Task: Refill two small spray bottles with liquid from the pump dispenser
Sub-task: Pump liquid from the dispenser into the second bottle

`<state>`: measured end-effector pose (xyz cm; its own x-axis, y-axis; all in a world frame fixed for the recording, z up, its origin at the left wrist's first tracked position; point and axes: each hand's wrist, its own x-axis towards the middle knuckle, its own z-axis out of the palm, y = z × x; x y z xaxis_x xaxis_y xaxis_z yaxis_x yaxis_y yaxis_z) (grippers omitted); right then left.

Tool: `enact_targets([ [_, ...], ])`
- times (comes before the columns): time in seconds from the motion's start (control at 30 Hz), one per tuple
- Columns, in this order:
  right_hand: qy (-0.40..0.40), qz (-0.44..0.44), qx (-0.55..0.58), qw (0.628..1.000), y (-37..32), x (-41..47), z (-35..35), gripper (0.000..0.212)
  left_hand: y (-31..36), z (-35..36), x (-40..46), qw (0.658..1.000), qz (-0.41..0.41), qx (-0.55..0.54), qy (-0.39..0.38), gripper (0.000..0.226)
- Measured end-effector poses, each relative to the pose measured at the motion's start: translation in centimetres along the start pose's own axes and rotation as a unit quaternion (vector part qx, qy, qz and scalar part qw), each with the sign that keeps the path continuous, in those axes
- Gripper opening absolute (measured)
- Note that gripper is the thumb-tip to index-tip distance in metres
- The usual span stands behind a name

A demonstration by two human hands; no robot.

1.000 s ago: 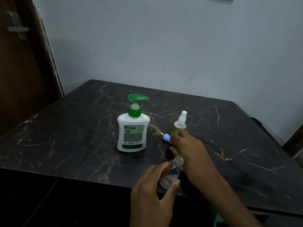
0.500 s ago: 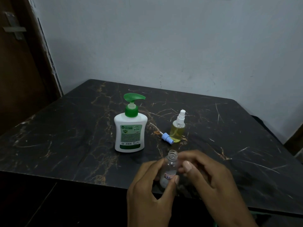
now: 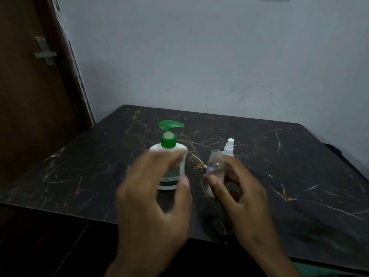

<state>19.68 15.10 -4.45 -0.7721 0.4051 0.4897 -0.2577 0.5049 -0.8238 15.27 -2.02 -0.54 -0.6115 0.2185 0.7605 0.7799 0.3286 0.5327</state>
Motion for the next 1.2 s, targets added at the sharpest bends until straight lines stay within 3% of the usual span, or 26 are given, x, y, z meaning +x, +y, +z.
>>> enact_targets([
  [0.1, 0.011, -0.026, -0.022, 0.999, 0.0, 2.4, 1.1, 0.032, 0.2, -1.7, 6.7, 0.997, 0.034, 0.014, 0.064, 0.021],
  [0.17, 0.011, -0.025, -0.035, 0.999, 0.2, 3.7, 1.9, 0.034, 0.0, -1.2, 11.4, 0.997, 0.025, 0.033, 0.061, 0.019],
  [0.3, 0.027, -0.035, -0.031, 0.999, 1.1, 4.5, 2.7, 0.028, -1.9, 2.0, 18.2, 0.993, -0.024, 0.104, -0.05, 0.02],
  [0.4, 0.041, -0.041, -0.025, 0.998, 1.6, 4.4, 2.9, 0.029, -3.6, 4.9, 20.0, 0.968, -0.06, 0.195, -0.146, 0.02],
  [0.53, 0.043, -0.051, -0.011, 0.998, 1.3, 4.4, 3.1, 0.026, -4.4, 6.4, 20.1, 0.942, -0.078, 0.267, -0.19, 0.027],
  [0.87, 0.045, -0.079, -0.032, 0.995, 1.3, 4.9, 3.1, 0.029, -5.9, 6.0, 19.6, 0.924, -0.081, 0.332, -0.171, 0.018],
  [1.2, 0.038, -0.084, -0.009, 0.996, 0.9, 4.8, 3.0, 0.037, -6.7, 7.0, 18.7, 0.942, -0.052, 0.307, -0.122, 0.015],
])
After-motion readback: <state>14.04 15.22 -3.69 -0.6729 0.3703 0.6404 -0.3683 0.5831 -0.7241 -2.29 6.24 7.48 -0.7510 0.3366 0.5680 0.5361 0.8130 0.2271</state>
